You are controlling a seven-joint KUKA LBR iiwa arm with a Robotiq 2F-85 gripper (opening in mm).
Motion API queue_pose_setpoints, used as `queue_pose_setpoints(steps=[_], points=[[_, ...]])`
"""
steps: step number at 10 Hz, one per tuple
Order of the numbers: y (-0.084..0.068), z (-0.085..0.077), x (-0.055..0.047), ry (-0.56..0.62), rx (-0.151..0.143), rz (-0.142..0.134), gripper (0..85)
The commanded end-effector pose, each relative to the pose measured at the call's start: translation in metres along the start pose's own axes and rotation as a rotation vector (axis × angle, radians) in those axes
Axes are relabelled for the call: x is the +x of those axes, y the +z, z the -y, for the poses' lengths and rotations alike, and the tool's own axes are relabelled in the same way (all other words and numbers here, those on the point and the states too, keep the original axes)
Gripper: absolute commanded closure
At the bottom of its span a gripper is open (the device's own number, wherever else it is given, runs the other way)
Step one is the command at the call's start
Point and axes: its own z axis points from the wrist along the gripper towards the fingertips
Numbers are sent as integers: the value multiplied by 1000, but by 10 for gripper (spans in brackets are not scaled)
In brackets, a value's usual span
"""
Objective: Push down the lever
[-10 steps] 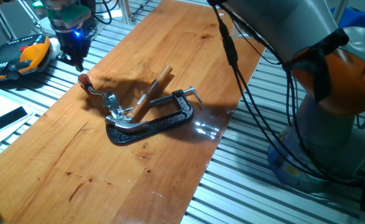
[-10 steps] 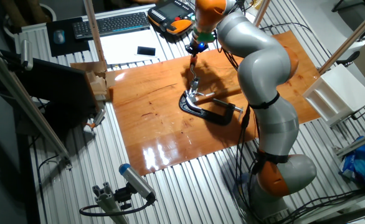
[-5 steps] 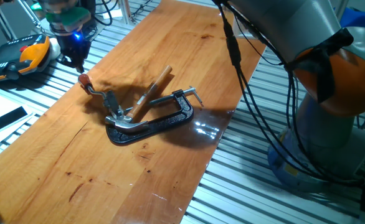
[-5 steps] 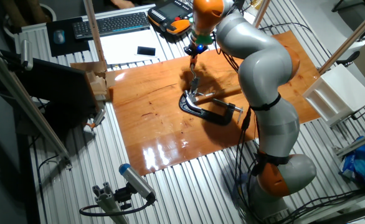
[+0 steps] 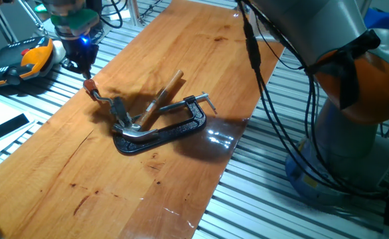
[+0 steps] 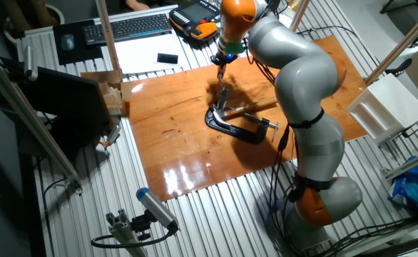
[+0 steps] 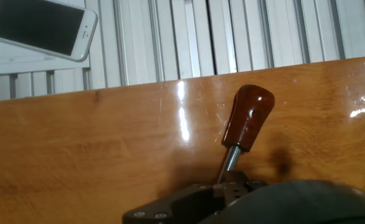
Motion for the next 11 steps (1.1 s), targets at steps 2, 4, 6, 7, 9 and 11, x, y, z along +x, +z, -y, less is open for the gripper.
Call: queue_pose_setpoints(steps=[2, 4, 6, 7, 9, 11], points=[[0, 0, 0, -9, -7, 15, 850], [0, 0, 0, -8, -11, -7, 850], [0, 0, 0, -10, -21, -63, 850], [0, 0, 0, -13, 1, -60, 850], [0, 0, 0, -54, -26, -77, 850], [0, 0, 0, -106, -53, -155, 850]])
